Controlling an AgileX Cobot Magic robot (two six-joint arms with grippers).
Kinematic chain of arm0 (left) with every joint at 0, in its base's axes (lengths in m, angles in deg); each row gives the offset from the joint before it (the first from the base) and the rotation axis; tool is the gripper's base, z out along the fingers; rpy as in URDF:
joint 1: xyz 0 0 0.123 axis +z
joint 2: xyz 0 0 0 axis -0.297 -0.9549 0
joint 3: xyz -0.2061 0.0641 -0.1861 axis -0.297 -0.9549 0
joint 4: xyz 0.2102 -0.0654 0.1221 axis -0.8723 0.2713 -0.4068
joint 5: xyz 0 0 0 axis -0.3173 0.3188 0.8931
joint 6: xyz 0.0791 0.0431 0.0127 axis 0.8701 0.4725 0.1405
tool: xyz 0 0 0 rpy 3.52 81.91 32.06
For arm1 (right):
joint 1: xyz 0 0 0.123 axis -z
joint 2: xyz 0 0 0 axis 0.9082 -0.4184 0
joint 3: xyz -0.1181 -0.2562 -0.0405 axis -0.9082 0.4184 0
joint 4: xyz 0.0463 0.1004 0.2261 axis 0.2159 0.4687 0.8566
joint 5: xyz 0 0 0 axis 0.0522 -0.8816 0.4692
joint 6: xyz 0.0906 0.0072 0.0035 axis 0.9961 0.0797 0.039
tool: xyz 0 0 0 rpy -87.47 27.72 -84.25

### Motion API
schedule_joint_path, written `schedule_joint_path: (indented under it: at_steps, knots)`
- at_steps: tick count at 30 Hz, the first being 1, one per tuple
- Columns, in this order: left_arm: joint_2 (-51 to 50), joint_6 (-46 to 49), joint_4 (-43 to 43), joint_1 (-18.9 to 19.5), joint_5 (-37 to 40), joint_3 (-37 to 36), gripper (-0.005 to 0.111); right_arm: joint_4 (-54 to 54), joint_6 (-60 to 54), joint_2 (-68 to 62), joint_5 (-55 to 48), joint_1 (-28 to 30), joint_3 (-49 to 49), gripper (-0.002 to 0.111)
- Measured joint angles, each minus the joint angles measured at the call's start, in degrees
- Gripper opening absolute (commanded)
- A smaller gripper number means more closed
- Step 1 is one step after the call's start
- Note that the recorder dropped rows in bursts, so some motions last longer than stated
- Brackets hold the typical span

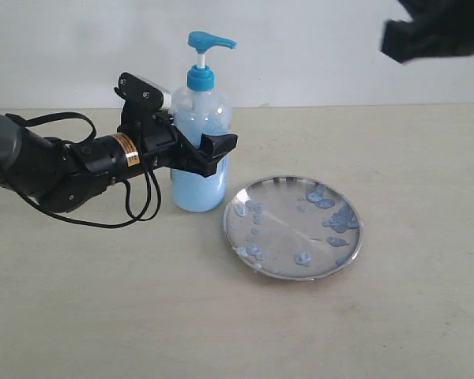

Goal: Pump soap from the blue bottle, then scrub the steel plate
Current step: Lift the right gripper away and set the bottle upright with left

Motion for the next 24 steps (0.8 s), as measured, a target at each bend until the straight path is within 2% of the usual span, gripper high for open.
schedule_joint_path:
  at_steps: [3,7,11,19,21,24]
  knots:
    - [0.00,-0.21,0.00,0.00,-0.06,0.07,0.004,1.61,-1.25,11.48,2.09,0.48,9.98,0.000]
    - [0.00,-0.41,0.00,0.00,-0.06,-0.02,0.004,1.23,5.03,22.30,0.15,0.48,20.88,0.000]
    - [0.00,-0.58,0.00,0.00,-0.06,-0.02,0.004,1.07,6.91,23.61,-3.01,0.48,27.87,0.000]
    - [0.00,-0.58,0.00,0.00,-0.21,-0.02,0.005,1.18,7.76,17.78,-9.76,0.48,33.34,0.000]
    - [0.00,-0.58,0.00,0.00,-0.21,-0.02,0.011,1.30,8.65,16.11,-11.10,0.48,33.61,0.000]
    - [0.00,-0.58,0.00,0.00,-0.21,-0.02,0.032,1.29,9.05,14.47,-11.60,0.48,33.73,0.000]
